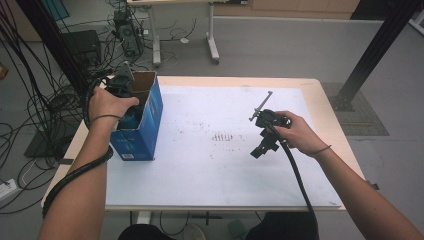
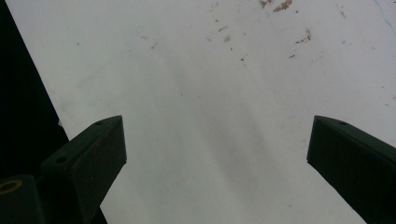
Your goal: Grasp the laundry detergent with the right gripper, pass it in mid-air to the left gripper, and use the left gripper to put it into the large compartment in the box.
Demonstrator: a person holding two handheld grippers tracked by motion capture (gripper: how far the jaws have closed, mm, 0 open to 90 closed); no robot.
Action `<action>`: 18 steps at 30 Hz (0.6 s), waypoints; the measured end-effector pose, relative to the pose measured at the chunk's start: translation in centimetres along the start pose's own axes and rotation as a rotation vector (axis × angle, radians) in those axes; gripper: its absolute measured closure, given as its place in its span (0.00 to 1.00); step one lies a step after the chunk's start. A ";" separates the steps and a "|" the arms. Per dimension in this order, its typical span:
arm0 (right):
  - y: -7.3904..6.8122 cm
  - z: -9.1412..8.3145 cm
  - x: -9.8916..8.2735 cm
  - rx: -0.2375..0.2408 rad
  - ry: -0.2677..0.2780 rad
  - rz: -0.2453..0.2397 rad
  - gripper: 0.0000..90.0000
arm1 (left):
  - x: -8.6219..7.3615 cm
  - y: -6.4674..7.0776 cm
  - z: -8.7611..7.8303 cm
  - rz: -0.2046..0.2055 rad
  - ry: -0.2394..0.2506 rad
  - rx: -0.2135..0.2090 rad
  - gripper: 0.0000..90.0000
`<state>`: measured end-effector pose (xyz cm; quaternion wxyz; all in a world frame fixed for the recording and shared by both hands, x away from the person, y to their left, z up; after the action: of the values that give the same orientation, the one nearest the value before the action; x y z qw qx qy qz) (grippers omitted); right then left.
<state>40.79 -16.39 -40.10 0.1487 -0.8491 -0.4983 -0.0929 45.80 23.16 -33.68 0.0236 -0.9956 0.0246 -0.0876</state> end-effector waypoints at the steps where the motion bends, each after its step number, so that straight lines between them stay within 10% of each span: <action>1: 0.0 0.0 0.0 -0.002 0.000 -0.002 0.05 | 0.0 0.0 -0.1 -0.001 0.001 -0.002 0.39; 18: -0.3 -0.1 0.4 0.001 0.001 -0.008 0.05 | 0.2 0.2 -3.2 0.008 0.028 0.001 0.37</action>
<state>40.73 -15.94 -39.87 0.1489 -0.8469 -0.5018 -0.0940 45.46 22.77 -30.48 0.0240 -0.9941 0.0290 -0.1013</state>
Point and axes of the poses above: each handheld gripper's, and its own axes: z roughly forward along the jaws, x roughly out of its top, y roughly to its right, the point moved 7 cm from there along z, roughly forward along the jaws, and after that the axes turned 1 degree about x, right-handed, at the moved point
